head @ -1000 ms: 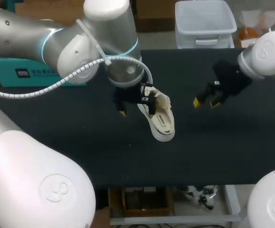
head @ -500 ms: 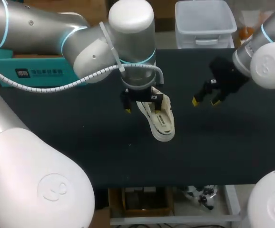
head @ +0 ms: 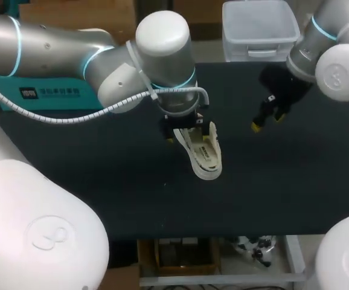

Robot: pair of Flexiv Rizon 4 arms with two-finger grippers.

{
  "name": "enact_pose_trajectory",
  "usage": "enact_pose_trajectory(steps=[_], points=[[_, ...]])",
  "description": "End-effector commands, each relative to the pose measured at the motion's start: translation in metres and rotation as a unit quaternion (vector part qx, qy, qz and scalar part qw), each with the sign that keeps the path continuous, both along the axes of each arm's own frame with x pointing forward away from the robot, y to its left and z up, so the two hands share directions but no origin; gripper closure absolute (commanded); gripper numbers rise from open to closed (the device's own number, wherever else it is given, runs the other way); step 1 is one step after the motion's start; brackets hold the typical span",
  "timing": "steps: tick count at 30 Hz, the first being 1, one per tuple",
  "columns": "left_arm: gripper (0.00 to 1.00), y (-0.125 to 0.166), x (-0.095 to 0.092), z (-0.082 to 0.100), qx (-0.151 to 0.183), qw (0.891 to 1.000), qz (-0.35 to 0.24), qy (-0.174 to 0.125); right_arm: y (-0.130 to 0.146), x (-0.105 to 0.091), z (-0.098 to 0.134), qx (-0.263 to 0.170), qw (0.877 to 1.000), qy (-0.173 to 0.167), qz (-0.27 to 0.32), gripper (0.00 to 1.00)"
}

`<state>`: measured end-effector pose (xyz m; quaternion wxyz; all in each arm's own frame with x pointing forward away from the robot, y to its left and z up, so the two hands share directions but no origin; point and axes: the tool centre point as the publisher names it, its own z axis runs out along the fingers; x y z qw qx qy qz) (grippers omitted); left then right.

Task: Open the shoe tongue, take the insole out of the shoe, put the insole back into the shoe, and pack the shoe into the shoebox

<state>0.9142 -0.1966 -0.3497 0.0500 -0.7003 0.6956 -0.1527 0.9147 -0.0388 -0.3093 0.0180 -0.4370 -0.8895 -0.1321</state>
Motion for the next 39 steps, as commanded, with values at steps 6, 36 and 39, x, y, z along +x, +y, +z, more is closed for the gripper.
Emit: enact_pose_trajectory(steps=[6,36,39], points=[[0.88,-0.010,0.005,-0.004,-0.001,1.000,0.023,-0.002,-0.012,0.008,0.003,-0.022,0.999,0.012,0.043,0.00],[1.00,0.050,0.009,0.087,-0.068,0.966,-0.248,0.001,-0.020,0.008,0.003,-0.058,0.985,-0.003,0.164,0.00],[1.00,0.057,0.008,0.104,-0.062,0.953,-0.297,-0.012,-0.014,0.008,0.011,-0.089,0.968,-0.049,0.230,0.00]])
